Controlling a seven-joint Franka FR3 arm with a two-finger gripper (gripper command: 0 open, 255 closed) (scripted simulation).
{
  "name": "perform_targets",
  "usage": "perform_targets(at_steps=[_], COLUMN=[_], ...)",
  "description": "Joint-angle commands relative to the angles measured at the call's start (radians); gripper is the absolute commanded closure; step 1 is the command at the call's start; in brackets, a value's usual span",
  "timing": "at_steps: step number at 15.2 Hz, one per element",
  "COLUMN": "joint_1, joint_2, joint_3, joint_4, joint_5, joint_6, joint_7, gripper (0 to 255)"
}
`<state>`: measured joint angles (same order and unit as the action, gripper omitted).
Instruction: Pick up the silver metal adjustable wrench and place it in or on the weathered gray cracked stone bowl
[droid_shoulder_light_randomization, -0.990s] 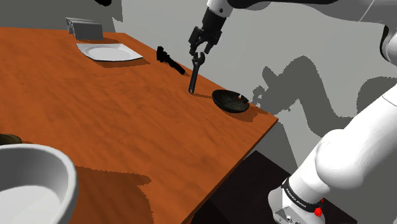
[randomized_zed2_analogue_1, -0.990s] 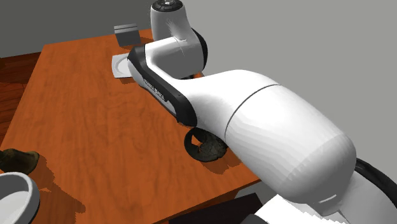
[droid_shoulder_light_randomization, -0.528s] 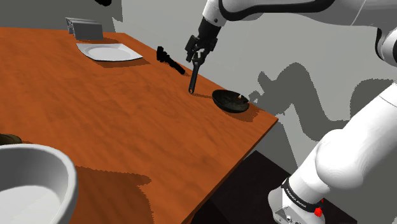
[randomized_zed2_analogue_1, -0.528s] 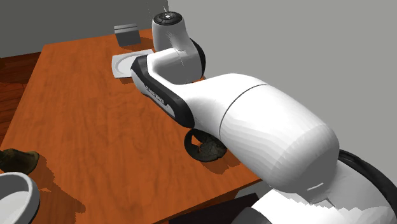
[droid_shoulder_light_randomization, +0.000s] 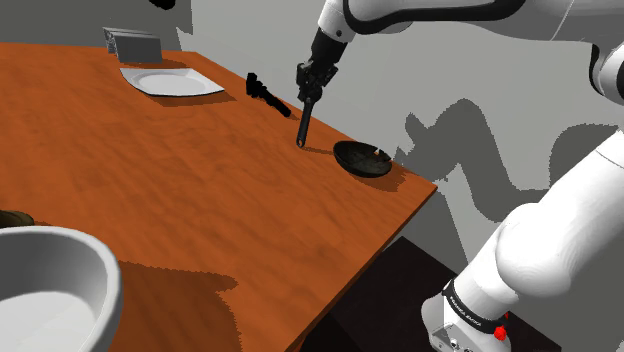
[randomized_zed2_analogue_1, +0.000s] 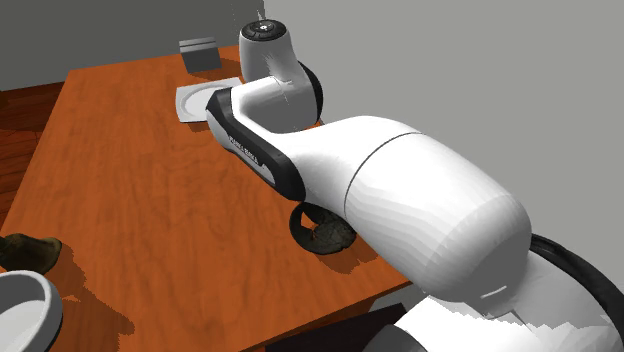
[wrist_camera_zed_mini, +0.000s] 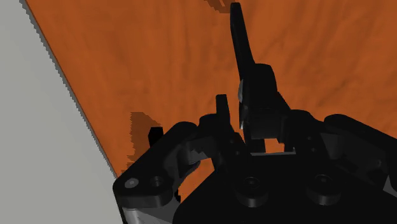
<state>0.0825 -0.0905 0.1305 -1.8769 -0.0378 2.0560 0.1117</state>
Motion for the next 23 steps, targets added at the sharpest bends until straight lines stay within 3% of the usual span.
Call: perform_targets(at_steps=[1,8,23], joint_1=[0.0,0.0,0.0], joint_2=[0.0,0.0,0.025], joint_3=[0.0,0.0,0.001], joint_4=[0.0,0.0,0.231], joint_5=[0.0,0.0,-0.001], joint_6=[0.0,0.0,-0.206], joint_7=[0.0,0.0,-0.006], gripper=[255,255,255])
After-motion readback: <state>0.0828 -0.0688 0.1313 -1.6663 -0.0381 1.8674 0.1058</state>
